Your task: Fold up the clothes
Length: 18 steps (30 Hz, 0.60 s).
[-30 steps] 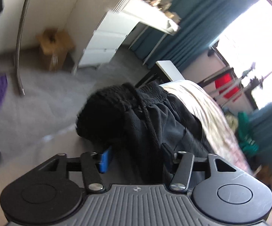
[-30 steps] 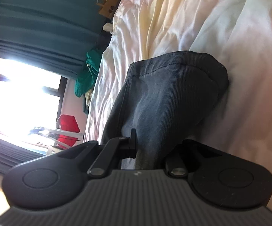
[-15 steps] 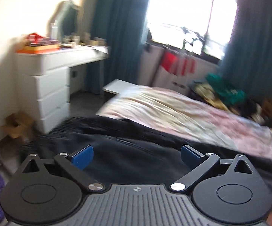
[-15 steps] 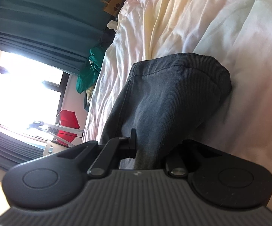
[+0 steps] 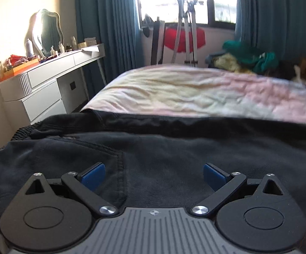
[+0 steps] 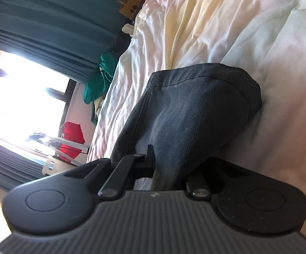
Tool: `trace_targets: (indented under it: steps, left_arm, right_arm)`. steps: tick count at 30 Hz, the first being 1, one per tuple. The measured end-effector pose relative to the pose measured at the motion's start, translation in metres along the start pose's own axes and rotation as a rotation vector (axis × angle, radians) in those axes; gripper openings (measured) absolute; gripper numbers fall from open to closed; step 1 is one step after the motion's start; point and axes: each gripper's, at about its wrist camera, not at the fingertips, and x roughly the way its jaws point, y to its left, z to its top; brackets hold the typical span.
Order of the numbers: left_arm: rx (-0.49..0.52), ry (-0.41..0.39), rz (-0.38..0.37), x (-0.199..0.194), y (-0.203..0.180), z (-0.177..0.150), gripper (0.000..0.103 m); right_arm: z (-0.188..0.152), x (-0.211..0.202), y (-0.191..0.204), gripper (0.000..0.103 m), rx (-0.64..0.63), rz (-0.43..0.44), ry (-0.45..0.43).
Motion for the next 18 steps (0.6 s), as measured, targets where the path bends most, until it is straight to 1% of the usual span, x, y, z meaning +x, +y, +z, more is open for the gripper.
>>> trace_targets:
  steps: [5,11,13,16,18]
  left_arm:
    - [0.042,0.071,0.026,0.022,-0.003,-0.015,0.100]
    - [0.072,0.104,0.032,0.024,0.001,-0.019,0.100]
    - [0.078,0.101,0.033,0.025,0.002,-0.020,0.101]
    - [0.080,0.098,0.037,0.026,0.003,-0.020,0.101]
    - [0.069,0.096,0.035,0.026,0.006,-0.019,0.101]
  right_arm:
    - [-0.003,-0.003,0.013,0.009,-0.081,-0.025,-0.029]
    - [-0.011,-0.008,0.042,0.009,-0.238,-0.052,-0.092]
    - [-0.014,-0.011,0.055,0.009,-0.288,-0.058,-0.115]
    - [-0.022,-0.020,0.083,0.009,-0.407,-0.064,-0.162]
    - [-0.036,-0.027,0.113,0.009,-0.552,-0.064,-0.220]
